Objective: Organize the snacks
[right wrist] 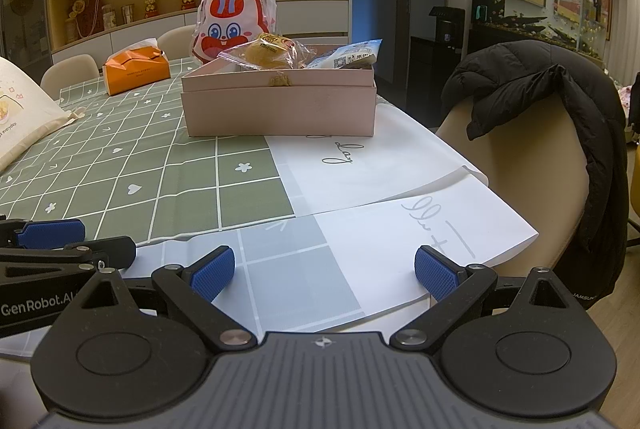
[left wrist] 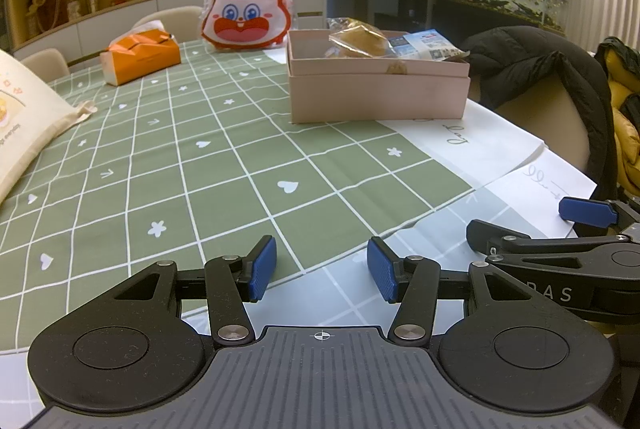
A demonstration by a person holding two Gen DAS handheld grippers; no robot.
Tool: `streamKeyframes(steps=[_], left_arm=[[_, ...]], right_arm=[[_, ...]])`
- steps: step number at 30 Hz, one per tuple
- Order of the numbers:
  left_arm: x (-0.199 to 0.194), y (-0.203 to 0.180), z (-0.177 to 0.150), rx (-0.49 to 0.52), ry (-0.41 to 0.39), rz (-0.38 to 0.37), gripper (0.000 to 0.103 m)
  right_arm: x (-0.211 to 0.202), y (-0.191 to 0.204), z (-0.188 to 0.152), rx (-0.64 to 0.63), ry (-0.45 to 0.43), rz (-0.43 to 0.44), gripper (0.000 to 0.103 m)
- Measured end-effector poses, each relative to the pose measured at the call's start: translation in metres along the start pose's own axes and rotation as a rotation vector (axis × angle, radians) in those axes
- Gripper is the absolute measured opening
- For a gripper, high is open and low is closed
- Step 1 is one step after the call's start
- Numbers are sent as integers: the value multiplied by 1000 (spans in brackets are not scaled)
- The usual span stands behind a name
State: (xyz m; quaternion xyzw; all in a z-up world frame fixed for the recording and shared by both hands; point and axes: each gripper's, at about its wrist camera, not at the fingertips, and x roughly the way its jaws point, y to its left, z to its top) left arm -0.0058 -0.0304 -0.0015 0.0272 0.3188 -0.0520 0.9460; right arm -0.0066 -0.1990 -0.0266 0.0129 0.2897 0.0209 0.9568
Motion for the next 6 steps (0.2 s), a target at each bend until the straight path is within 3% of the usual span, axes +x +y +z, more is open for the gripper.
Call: streamKeyframes(steps=[6], left_arm=[[-1, -2, -1, 3, -1, 5, 57]], right_arm=[[0, 0, 0, 0, 1, 0, 97]])
